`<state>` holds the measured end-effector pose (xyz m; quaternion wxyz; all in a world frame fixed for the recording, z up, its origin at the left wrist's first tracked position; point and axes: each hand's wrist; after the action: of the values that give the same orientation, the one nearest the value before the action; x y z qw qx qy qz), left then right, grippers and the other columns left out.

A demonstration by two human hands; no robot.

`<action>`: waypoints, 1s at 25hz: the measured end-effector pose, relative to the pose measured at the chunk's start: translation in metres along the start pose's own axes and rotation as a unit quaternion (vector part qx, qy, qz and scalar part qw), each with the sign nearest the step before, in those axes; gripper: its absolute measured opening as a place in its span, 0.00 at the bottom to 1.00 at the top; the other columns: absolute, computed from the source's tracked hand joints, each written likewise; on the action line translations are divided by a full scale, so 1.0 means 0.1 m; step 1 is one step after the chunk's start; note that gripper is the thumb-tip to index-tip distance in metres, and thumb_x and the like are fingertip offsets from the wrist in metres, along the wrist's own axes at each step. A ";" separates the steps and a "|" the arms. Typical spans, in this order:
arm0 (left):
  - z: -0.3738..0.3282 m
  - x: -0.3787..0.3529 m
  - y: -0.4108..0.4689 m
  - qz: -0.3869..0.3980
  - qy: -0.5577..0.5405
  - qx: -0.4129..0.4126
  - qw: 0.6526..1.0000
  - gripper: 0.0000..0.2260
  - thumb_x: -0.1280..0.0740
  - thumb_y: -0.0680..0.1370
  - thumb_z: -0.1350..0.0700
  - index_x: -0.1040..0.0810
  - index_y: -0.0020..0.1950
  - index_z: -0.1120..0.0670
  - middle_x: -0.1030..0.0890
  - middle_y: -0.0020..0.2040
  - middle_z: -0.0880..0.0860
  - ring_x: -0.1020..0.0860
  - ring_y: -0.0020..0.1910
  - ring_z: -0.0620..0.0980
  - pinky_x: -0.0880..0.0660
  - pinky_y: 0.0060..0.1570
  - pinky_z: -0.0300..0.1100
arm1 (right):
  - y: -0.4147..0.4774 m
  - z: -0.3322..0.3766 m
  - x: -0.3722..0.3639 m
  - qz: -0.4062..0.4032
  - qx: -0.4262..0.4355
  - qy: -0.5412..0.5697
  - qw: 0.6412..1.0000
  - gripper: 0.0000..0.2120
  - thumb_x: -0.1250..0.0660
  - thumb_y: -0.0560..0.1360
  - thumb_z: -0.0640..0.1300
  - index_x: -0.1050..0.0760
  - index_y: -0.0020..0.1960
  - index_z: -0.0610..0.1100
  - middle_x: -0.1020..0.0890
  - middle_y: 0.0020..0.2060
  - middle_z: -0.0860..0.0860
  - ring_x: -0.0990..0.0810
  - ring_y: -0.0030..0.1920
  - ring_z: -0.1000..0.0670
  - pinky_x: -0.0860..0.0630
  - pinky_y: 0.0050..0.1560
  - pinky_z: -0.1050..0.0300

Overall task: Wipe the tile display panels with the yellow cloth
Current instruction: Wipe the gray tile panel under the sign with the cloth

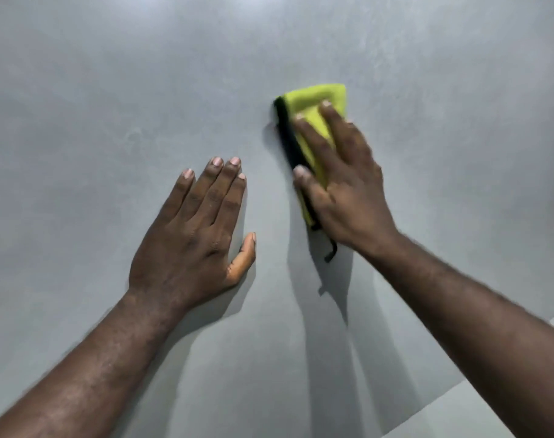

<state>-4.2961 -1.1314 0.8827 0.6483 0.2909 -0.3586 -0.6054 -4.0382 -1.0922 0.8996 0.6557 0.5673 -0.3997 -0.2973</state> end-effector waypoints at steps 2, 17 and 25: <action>0.01 -0.02 -0.01 -0.006 -0.009 0.008 1.000 0.32 0.38 0.84 0.47 0.34 0.83 0.65 0.36 0.85 0.63 0.38 0.85 0.62 0.40 0.83 0.63 | 0.02 -0.27 0.02 -0.041 -0.192 0.058 0.979 0.31 0.41 0.83 0.59 0.43 0.84 0.61 0.48 0.86 0.56 0.46 0.84 0.48 0.43 0.83 0.44; -0.02 0.03 -0.10 0.031 -0.014 -0.114 0.993 0.32 0.38 0.85 0.44 0.33 0.83 0.65 0.35 0.85 0.62 0.35 0.84 0.62 0.36 0.81 0.63 | -1.35 0.65 -0.37 -0.031 -0.253 0.069 0.964 0.30 0.38 0.84 0.60 0.42 0.84 0.63 0.47 0.86 0.55 0.42 0.82 0.42 0.44 0.77 0.48; -0.07 0.08 -0.09 0.056 -0.026 -0.139 0.988 0.34 0.33 0.83 0.45 0.32 0.83 0.65 0.34 0.84 0.62 0.35 0.84 0.62 0.34 0.80 0.63 | -2.04 0.55 -0.45 -0.049 -0.408 0.092 0.907 0.30 0.37 0.83 0.58 0.40 0.84 0.59 0.45 0.85 0.52 0.42 0.82 0.40 0.45 0.80 0.42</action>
<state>-4.2959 -1.1407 0.8725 0.7054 0.1621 -0.3036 -0.6197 -4.0951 -1.1186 0.6929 0.8483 0.2939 -0.1531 -0.4131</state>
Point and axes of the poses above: each hand's wrist, its own y-axis towards the middle knuckle, its own x-axis out of the back of the hand, z = x × y
